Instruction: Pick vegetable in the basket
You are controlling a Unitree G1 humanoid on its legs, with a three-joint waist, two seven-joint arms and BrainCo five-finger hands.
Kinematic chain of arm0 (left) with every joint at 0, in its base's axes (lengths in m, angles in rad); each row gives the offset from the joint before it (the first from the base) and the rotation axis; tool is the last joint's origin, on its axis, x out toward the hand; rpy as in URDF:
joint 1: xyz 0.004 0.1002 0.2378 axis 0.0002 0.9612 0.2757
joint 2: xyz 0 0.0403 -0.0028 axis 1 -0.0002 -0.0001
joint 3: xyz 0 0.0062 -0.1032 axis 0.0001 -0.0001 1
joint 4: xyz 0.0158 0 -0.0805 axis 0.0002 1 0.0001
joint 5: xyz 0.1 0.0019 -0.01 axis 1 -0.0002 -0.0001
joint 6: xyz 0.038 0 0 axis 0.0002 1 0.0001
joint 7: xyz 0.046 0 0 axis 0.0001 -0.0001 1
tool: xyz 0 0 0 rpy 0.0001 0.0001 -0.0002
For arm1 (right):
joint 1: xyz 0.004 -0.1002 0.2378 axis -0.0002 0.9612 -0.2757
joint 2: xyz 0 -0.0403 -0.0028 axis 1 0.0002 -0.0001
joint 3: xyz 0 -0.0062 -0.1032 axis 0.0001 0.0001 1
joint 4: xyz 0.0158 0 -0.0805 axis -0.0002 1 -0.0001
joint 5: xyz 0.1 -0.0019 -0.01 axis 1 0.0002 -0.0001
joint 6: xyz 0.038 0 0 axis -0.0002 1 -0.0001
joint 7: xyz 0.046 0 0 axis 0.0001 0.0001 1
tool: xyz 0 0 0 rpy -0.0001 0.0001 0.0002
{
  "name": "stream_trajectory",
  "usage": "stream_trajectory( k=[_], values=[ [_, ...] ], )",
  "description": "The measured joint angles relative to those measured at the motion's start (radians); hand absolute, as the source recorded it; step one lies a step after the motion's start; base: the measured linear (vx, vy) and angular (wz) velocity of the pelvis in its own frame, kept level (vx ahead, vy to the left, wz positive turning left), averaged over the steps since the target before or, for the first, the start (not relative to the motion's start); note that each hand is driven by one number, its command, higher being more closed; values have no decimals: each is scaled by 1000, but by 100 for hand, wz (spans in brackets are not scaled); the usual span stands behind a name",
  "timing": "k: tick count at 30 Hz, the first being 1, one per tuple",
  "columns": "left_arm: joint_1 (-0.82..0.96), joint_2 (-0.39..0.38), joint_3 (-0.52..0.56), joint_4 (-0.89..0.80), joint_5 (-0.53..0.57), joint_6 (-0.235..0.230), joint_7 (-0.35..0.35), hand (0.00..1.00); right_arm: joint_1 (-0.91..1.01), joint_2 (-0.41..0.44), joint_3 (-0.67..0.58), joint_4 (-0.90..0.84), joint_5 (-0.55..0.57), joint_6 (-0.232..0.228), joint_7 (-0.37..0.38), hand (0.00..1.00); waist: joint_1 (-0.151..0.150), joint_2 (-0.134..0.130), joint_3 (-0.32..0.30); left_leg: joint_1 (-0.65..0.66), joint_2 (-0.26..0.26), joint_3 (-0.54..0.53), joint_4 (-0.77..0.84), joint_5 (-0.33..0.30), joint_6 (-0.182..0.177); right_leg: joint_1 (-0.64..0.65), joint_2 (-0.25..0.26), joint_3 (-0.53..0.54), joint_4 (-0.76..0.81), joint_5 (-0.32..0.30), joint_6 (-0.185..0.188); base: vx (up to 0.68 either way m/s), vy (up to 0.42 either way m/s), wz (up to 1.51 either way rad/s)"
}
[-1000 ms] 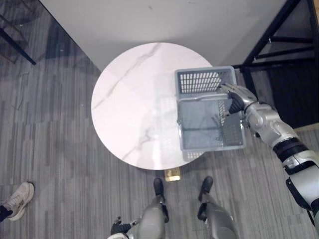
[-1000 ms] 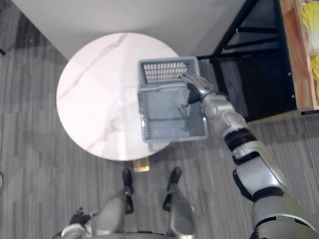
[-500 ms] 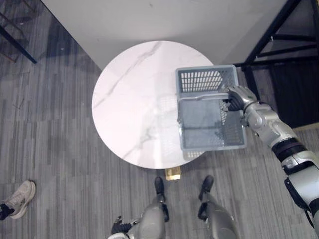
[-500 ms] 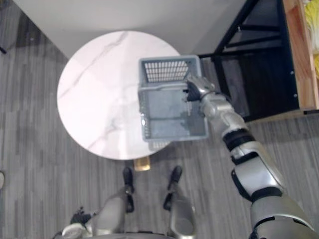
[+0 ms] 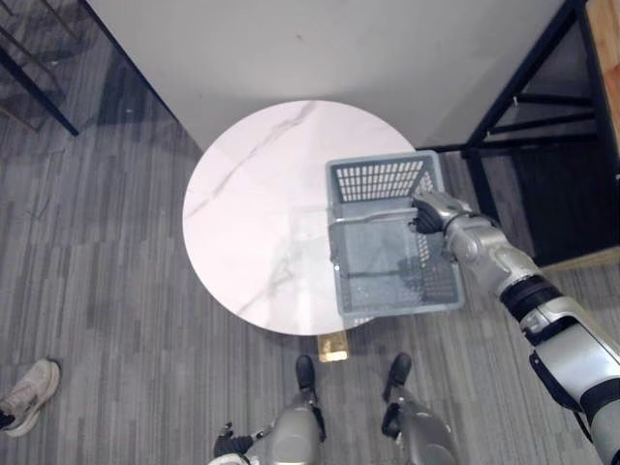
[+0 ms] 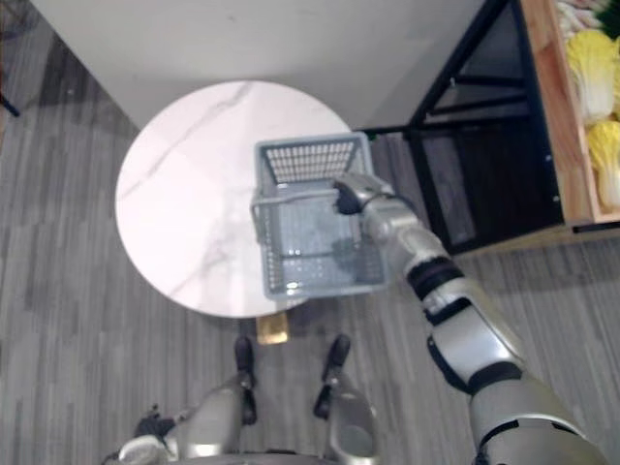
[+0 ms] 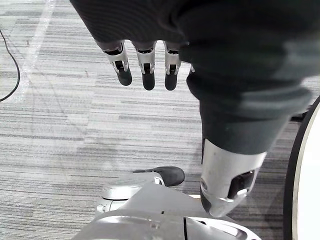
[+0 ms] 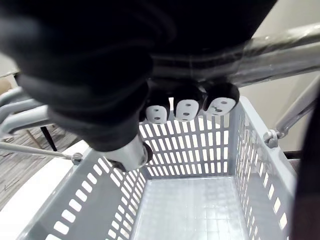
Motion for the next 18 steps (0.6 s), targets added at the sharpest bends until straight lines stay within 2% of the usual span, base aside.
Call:
stream_trajectory(
  k=[4, 6, 9, 13, 16, 18],
  values=[
    [5, 5, 26, 3, 13, 13, 6, 0, 2, -5, 48, -97, -25, -5, 26, 100, -2, -22, -15, 40, 2, 30, -17, 0, 0, 29, 11, 30, -34, 18, -1, 20, -5, -22],
    [10, 13, 43, 10, 16, 26, 7, 0, 9, -31, 48, -215, -15, -18, 38, 100, -22, -43, -36, 53, 4, 52, -22, 0, 0, 30, 17, 49, -40, 22, 0, 22, -10, -26],
    [16, 19, 50, 11, 49, 35, 6, 0, 37, -88, 48, -317, 8, -27, 50, 100, -42, -48, -72, 58, 4, 57, -23, -1, -1, 33, 18, 53, -42, 22, 2, 26, -4, -7],
    [20, 19, 49, 22, 56, 36, -13, 0, 123, -196, 47, -472, 72, -29, 62, 100, -45, -50, -133, 83, 7, 74, -24, -10, -8, 51, 24, 75, -53, 25, 5, 29, -11, -15],
    [22, 24, 50, 47, 92, 41, -28, 0, 198, -262, 45, -591, 140, -54, 77, 100, -66, -52, -172, 97, 13, 84, -24, -15, -12, 58, 32, 89, -56, 24, 5, 8, -21, -14],
    [26, 25, 50, 52, 94, 42, -30, 0, 237, -292, 43, -641, 168, -68, 93, 100, -70, -51, -183, 105, 16, 94, -24, -17, -14, 58, 35, 99, -56, 24, 5, 1, -27, -18]
  ],
)
